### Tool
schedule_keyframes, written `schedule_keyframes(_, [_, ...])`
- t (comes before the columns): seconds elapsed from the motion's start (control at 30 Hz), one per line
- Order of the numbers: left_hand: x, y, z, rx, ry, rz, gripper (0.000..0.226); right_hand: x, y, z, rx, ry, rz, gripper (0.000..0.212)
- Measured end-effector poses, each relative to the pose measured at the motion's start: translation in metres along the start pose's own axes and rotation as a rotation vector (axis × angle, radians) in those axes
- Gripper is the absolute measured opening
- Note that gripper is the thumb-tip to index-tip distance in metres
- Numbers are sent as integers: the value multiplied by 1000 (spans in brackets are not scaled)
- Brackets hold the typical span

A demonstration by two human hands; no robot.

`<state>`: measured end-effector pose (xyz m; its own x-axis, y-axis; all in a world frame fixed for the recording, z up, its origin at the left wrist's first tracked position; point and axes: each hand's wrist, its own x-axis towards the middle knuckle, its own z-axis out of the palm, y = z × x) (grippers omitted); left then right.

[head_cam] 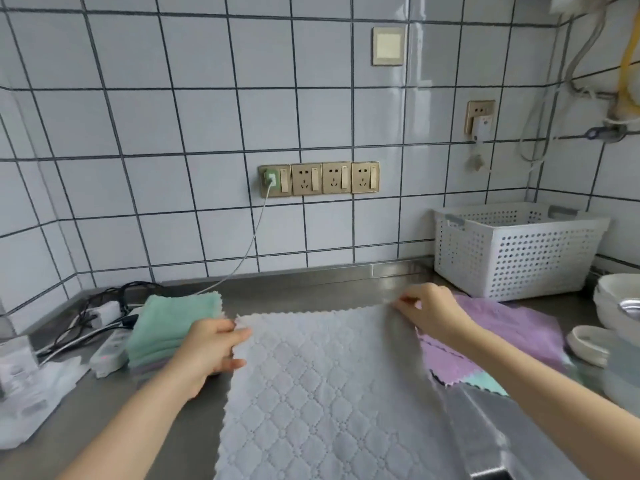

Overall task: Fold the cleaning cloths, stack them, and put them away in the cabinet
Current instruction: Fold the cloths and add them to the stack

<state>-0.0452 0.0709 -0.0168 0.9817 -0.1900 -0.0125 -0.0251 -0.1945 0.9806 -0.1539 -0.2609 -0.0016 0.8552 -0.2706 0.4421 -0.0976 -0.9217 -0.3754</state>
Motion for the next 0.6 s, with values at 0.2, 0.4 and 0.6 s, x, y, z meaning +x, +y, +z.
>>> schedule_keyframes(0.2, [35,-43,9,-33,26,-91,31,7,1,39,171,-219,179,23])
schedule_keyframes(0.4, [74,-46,22,182,178,49,14,37,-2,75,234,-171,276,26])
schedule_keyframes(0.6, [21,-80,45,642,-148,357,67,-12,4,101,56,-406,-11,40])
